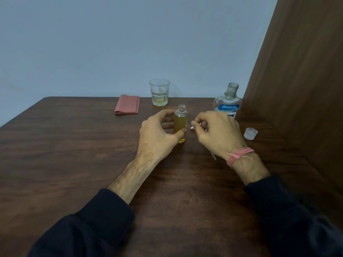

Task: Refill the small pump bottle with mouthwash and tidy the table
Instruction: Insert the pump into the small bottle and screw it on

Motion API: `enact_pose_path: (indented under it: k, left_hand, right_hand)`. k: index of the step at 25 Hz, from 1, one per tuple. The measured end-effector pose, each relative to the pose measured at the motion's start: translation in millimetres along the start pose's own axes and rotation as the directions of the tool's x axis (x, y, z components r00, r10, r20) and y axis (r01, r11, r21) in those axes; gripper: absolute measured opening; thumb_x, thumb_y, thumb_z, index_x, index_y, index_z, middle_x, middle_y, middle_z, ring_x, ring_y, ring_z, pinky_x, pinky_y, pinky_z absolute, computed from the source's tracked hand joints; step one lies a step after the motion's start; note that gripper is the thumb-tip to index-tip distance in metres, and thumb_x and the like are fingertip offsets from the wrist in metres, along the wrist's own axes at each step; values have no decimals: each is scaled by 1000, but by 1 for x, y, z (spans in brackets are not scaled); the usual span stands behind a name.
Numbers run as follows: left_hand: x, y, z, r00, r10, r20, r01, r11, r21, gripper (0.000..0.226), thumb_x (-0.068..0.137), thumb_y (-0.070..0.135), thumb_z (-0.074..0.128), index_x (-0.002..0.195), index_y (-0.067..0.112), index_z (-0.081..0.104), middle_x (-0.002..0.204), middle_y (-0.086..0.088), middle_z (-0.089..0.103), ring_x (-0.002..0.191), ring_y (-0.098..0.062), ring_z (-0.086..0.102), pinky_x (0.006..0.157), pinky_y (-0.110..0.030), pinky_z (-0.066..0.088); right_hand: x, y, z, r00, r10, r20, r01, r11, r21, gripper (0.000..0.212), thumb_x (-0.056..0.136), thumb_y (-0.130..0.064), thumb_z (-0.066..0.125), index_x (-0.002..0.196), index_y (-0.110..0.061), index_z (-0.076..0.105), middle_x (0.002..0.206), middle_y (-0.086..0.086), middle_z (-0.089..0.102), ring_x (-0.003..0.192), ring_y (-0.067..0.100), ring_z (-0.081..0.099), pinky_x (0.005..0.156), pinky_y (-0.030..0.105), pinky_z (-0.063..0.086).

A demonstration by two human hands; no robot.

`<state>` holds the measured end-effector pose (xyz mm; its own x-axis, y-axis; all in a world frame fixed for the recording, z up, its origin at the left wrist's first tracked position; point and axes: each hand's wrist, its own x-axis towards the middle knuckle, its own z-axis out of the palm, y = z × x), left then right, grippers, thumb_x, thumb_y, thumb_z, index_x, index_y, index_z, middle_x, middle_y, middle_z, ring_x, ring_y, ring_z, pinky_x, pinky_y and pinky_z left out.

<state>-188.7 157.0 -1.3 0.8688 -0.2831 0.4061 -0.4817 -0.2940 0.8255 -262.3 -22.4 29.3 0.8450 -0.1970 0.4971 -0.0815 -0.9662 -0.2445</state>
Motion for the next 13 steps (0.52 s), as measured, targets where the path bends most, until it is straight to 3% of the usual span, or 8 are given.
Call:
enact_pose_path:
  k: [3,6,10,13]
  left_hand:
    - [1,-1,2,1000,-7,7,7,1000,17,57,82,33,100,135,33,77,118,21,82,108,7,77,105,-34,65]
    - [1,-2,2,1000,-8,15,8,1000,18,58,83,32,100,136,32,77,121,20,82,109,5,77,106,-34,65]
    - [3,-3,1,999,-29,24,29,999,17,58,81,35,101,134,34,76,122,20,81,112,2,77,106,-37,65]
    - [2,-5,3,1000,-6,12,5,999,31,56,79,36,100,130,38,76,116,25,80,107,8,76,104,-29,64]
  right_hand:
    - [-1,1,10,993,21,116,-12,997,-83,25,104,-42,68,126,-31,77,118,-7,62,111,20,66,90,40,57]
    - [-1,3,14,981,77,180,-70,997,-45,41,103,-42,72,140,-24,71,126,-4,52,118,22,63,101,42,60]
    - [-1,3,16,966,138,219,-116,987,-111,45,102,-48,71,138,-21,72,131,0,54,123,27,63,101,42,58]
    - [0,3,14,957,167,238,-145,983,-110,37,102,-43,72,133,-23,75,131,1,59,125,28,62,101,42,57]
